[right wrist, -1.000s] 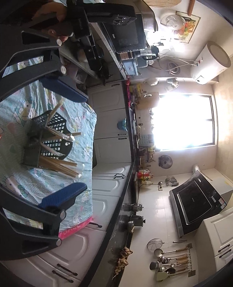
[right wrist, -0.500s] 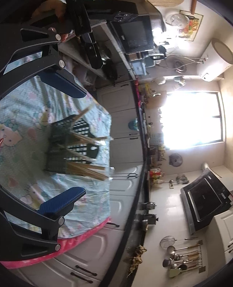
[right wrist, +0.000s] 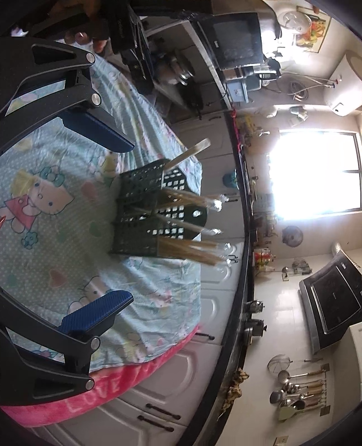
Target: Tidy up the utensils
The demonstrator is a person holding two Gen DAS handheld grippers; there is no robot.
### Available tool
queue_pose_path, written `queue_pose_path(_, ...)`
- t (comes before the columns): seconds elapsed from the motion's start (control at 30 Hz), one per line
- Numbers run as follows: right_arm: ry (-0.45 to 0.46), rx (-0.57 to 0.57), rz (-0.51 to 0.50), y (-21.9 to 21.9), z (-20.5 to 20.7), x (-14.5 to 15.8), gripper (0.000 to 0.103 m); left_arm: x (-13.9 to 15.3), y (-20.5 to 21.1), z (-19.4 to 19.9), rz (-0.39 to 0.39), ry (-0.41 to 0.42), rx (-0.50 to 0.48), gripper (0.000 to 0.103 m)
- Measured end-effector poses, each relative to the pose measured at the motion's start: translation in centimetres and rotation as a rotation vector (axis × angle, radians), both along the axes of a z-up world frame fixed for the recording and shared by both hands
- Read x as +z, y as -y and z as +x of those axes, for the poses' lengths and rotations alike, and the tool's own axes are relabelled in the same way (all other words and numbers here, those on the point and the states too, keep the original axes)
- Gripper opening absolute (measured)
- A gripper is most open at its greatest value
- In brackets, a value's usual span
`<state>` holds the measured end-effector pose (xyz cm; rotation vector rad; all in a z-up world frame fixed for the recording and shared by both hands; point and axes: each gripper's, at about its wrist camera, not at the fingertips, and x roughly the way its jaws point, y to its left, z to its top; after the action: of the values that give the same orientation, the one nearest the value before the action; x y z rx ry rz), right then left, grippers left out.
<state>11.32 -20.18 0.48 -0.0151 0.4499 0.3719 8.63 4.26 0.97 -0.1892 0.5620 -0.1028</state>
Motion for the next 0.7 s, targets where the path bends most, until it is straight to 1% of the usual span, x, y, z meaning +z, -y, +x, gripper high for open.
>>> queue_pose_path(0.17,0.005,-0.015,0.001,0.4,-0.1,-1.3,0.096,-0.9,0.6,-0.8,0.029,0.018,0.016,0.092)
queue_pose_path(0.33,0.02,-0.025,-0.007,0.6,-0.4,-2.2,0.096,-1.4,1.4,-1.4,0.039,0.038,0.012,0.092)
queue_pose_path(0.43,0.055,-0.029,-0.007,0.7,-0.9,-2.4,0.096,-1.5,1.8,-1.8,0.049,0.061,0.012,0.092)
queue_pose_path(0.6,0.15,-0.05,0.01,0.9,-2.0,-2.3,0.096,-1.6,2.5,-2.5,0.069,0.111,0.022,0.092)
queue_pose_path(0.7,0.198,-0.061,0.026,1.2,-2.8,-2.1,0.096,-1.6,2.7,-2.7,0.07,0.127,0.024,0.092)
